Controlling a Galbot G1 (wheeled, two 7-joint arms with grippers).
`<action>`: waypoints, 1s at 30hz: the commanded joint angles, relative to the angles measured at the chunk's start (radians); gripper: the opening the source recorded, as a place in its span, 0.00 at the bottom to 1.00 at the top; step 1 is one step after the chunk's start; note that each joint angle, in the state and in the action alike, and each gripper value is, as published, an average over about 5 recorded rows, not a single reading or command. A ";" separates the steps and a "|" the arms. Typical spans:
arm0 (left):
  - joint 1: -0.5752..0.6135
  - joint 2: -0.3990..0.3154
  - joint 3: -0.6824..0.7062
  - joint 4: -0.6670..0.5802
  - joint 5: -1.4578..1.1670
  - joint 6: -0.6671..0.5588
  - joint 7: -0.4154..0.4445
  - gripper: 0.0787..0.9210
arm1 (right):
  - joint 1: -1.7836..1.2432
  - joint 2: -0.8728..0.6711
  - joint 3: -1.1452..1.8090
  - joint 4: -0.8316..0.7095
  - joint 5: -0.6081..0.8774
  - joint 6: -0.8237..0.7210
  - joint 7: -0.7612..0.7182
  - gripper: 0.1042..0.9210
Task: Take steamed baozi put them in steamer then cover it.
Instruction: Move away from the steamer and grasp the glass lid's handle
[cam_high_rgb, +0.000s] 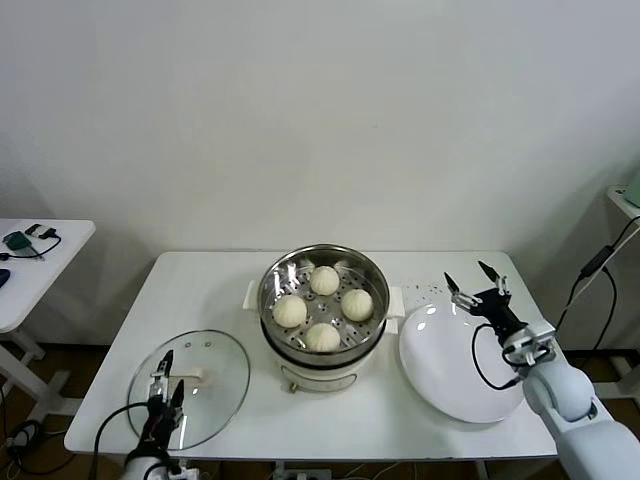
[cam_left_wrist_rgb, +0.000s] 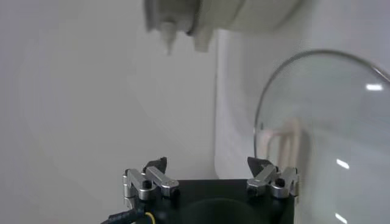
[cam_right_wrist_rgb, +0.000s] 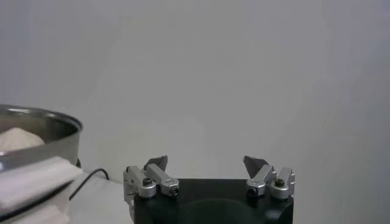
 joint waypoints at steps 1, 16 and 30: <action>-0.091 -0.006 -0.009 0.187 0.216 0.004 -0.067 0.88 | -0.108 0.056 0.108 -0.008 -0.058 0.004 -0.013 0.88; -0.199 0.012 0.011 0.298 0.167 -0.007 -0.142 0.88 | -0.111 0.058 0.103 -0.014 -0.100 0.006 -0.020 0.88; -0.241 0.023 0.014 0.354 0.092 -0.003 -0.198 0.79 | -0.093 0.072 0.083 -0.045 -0.146 0.013 -0.033 0.88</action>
